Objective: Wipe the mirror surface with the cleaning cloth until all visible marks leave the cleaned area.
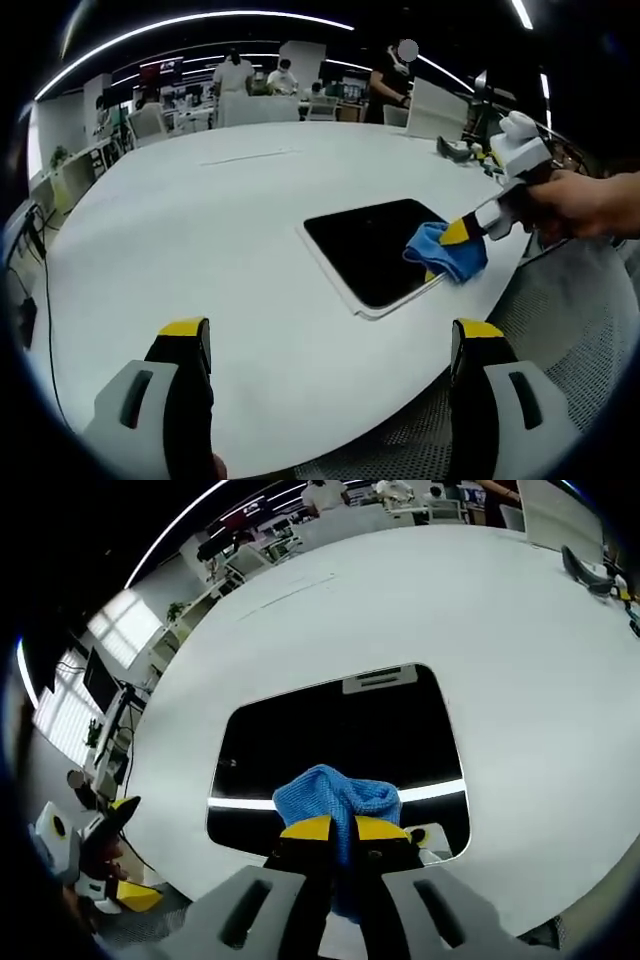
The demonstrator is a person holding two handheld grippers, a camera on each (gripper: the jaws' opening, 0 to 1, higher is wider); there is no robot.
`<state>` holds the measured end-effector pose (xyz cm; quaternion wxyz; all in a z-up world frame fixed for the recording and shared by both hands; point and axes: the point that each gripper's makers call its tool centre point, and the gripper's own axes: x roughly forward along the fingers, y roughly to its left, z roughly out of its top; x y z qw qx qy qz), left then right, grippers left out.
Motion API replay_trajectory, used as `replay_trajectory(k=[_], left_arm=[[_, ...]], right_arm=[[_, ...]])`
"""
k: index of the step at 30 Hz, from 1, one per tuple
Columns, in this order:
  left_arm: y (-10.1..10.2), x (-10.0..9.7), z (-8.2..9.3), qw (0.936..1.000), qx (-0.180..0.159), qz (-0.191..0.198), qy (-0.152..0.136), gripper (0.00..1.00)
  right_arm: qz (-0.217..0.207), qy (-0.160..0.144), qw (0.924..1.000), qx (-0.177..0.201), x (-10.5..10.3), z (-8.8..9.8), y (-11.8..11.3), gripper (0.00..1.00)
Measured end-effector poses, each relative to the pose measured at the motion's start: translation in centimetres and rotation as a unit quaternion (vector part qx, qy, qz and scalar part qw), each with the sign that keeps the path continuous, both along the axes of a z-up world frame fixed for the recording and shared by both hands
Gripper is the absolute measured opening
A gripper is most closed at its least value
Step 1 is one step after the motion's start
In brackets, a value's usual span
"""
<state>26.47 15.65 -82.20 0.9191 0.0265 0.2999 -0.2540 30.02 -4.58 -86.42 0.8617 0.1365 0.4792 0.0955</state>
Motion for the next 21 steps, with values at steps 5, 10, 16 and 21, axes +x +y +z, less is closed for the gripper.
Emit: replay_trajectory(k=[5, 10, 16, 21], left_arm=[[0.0, 0.0, 0.0, 1.0, -0.001, 0.002, -0.001, 0.99], [-0.1, -0.1, 0.0, 1.0, 0.001, -0.003, -0.001, 0.99], [0.0, -0.1, -0.1, 1.0, 0.0, -0.001, 0.003, 0.99], [0.0, -0.2, 0.0, 1.0, -0.003, -0.001, 0.003, 0.99]], right_arm=[[0.007, 0.001, 1.0, -0.001, 0.0, 0.0, 0.9, 0.01], [0.001, -0.002, 1.0, -0.001, 0.3, 0.0, 1.5, 0.01], [0.005, -0.012, 0.9998, -0.013, 0.3, 0.0, 2.5, 0.01], [0.01, -0.01, 0.9998, -0.016, 0.3, 0.0, 3.2, 0.01]])
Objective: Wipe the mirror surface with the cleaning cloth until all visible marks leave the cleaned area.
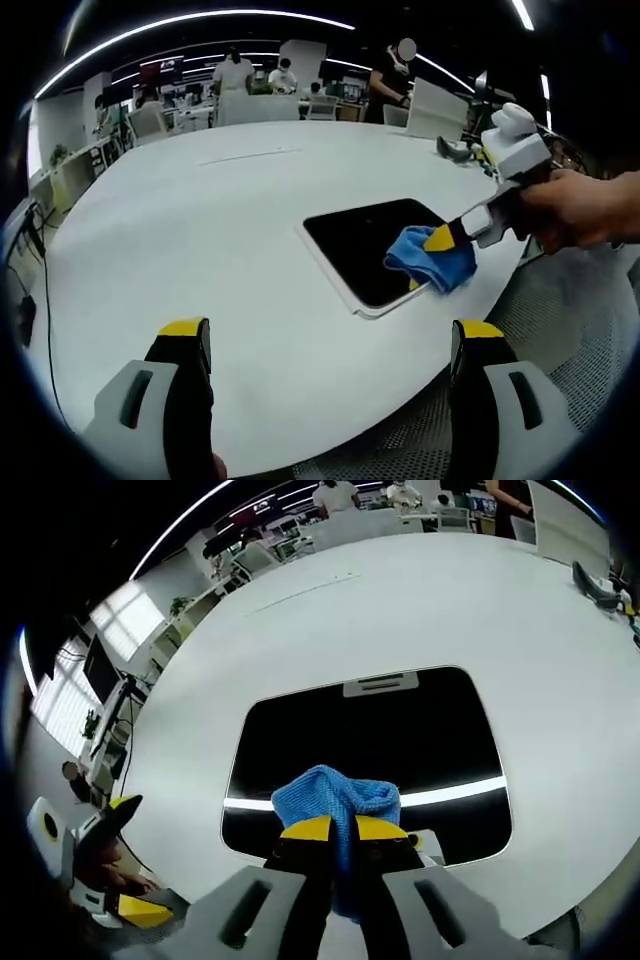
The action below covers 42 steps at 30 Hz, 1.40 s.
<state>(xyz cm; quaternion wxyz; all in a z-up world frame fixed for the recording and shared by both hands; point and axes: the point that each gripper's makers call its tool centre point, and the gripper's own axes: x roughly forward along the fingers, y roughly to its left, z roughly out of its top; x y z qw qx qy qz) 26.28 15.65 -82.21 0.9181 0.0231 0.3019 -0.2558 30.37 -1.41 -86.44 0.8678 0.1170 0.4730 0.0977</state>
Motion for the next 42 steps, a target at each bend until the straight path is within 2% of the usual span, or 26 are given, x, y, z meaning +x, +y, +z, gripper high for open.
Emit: replay_trajectory(k=[25, 42], left_arm=[[0.1, 0.2, 0.1, 1.0, -0.001, 0.002, -0.003, 0.99], [0.1, 0.2, 0.1, 1.0, 0.001, 0.002, -0.005, 0.99]], right_arm=[[0.023, -0.002, 0.9997, 0.006, 0.4, 0.1, 4.0, 0.02], [0.06, -0.001, 0.9981, 0.012, 0.2, 0.0, 7.0, 0.02]])
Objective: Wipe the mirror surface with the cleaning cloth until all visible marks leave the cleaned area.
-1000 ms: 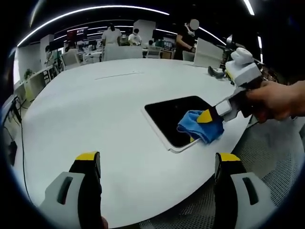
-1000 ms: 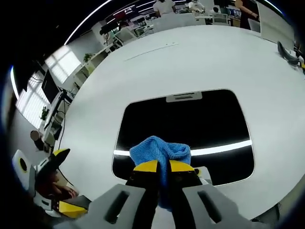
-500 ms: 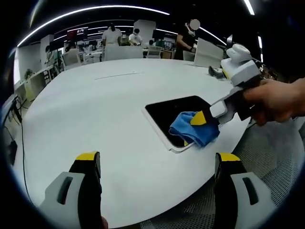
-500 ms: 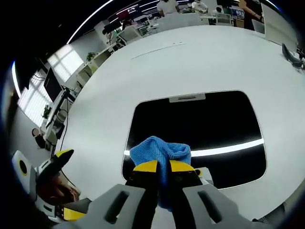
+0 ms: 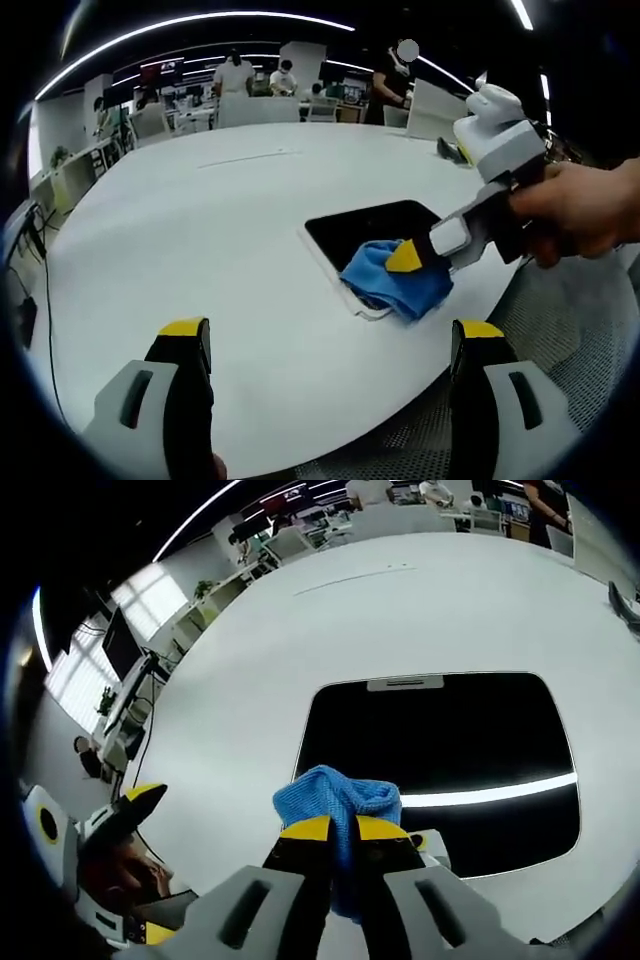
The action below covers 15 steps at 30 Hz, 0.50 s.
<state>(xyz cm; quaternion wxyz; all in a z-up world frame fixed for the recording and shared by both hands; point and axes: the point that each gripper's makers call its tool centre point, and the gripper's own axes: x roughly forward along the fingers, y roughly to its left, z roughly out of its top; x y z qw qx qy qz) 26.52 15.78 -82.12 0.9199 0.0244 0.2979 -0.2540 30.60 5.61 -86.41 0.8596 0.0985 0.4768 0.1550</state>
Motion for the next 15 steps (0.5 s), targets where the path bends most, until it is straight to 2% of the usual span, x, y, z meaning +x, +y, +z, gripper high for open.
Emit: replay_trajectory(k=[6, 15], left_arm=[[-0.02, 0.01, -0.03, 1.0, 0.0, -0.001, 0.0, 0.99], [-0.05, -0.02, 0.0, 1.0, 0.0, 0.0, 0.0, 0.99]], right_arm=[[0.016, -0.005, 0.9998, -0.01, 0.18, 0.03, 1.06, 0.02], [0.028, -0.013, 0.9994, -0.014, 0.2, 0.05, 0.8, 0.02]])
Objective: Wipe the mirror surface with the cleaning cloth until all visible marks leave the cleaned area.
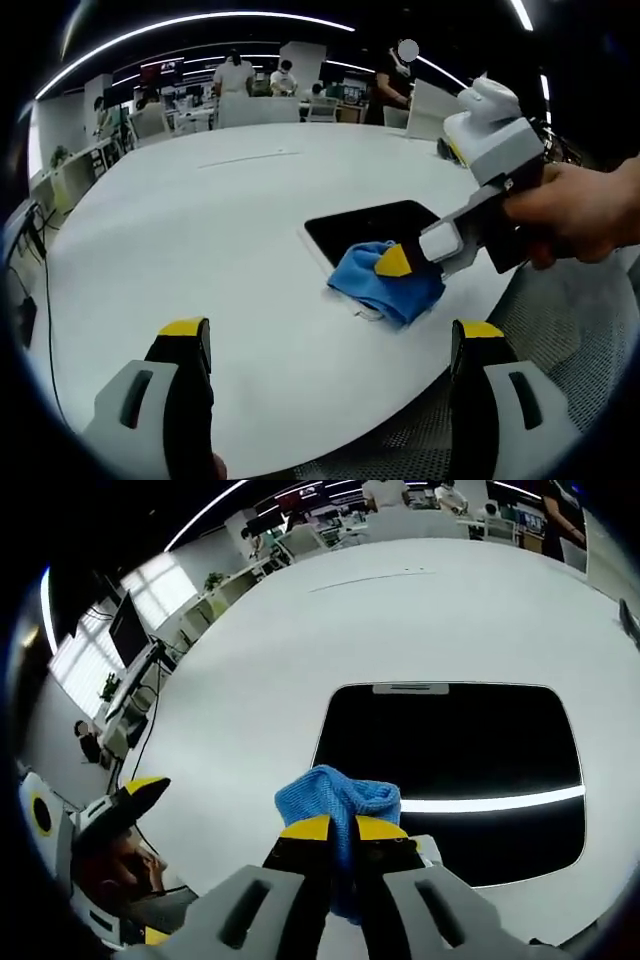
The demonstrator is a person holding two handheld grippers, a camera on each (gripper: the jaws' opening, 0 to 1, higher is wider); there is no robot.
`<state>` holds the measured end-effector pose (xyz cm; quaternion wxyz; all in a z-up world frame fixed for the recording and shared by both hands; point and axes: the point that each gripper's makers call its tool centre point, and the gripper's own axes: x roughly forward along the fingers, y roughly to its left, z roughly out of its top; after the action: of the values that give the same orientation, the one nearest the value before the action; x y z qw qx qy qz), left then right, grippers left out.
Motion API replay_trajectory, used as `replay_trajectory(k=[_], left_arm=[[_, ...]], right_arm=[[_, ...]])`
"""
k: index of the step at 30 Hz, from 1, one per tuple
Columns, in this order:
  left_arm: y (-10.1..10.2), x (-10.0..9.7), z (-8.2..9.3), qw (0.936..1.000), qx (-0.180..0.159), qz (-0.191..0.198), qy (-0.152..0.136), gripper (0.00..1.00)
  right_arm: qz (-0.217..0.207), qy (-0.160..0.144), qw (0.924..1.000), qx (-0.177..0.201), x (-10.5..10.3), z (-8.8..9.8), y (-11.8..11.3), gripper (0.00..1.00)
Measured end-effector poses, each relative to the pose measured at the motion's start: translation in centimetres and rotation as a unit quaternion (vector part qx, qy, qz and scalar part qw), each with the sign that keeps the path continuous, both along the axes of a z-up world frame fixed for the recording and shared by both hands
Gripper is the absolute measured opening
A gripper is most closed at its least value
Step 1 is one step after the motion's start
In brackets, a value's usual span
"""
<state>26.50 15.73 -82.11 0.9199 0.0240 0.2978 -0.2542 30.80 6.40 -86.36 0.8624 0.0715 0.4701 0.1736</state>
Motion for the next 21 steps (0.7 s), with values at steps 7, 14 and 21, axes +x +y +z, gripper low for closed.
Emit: replay_trajectory(k=[7, 14, 21], left_arm=[[-0.2, 0.0, 0.2, 0.9999, -0.012, 0.003, -0.002, 0.99], [-0.3, -0.1, -0.1, 1.0, -0.007, -0.003, 0.005, 0.99], [-0.2, -0.3, -0.3, 0.9999, -0.01, 0.0, 0.013, 0.99]], right_arm=[[0.005, -0.005, 0.9999, -0.008, 0.7, 0.0, -0.1, 0.02], [0.026, -0.01, 0.9995, -0.015, 2.8, -0.1, 0.1, 0.02], [0.009, -0.002, 0.9999, -0.004, 5.3, -0.1, 0.3, 0.01]])
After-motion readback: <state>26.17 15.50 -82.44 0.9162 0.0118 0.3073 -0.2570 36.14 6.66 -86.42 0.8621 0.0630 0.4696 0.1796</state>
